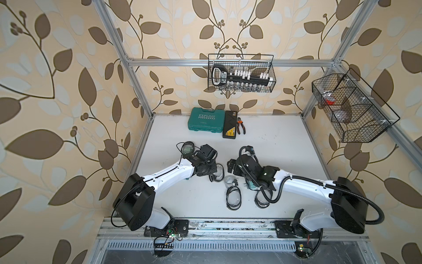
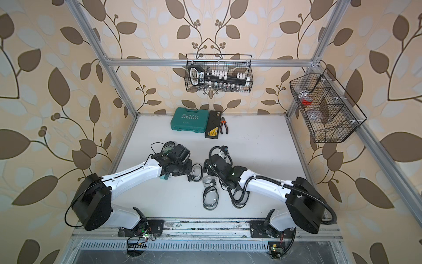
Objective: Pack away charging kits
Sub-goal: Pick up the plug from the center of the board.
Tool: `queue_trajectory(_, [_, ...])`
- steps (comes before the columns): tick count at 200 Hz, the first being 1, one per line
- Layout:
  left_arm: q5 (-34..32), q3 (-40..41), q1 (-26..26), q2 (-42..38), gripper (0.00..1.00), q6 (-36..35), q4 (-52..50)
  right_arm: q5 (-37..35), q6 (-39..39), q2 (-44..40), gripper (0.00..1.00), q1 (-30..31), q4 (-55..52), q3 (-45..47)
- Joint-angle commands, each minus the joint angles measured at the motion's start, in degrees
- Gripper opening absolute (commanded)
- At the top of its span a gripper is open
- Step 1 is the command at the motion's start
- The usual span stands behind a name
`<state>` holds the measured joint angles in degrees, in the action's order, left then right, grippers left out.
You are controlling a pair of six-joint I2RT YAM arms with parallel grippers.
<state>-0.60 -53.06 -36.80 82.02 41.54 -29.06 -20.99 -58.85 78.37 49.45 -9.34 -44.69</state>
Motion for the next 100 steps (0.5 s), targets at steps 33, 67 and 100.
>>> queue_trajectory(33, [-1.9, -1.2, -0.4, -0.9, 0.00, 0.7, -1.0, 3.2, -12.7, -9.2, 1.00, -5.7, 6.2, 14.3])
queue_trajectory(67, [-1.8, -1.0, -0.3, -1.1, 0.00, 0.8, -1.1, 6.5, -11.4, -7.4, 1.00, -6.7, 6.8, 13.1])
queue_trajectory(100, [-1.7, -1.1, -0.4, -1.0, 0.00, 0.9, -1.2, 9.3, -10.5, -3.7, 1.00, -7.2, 9.6, 12.3])
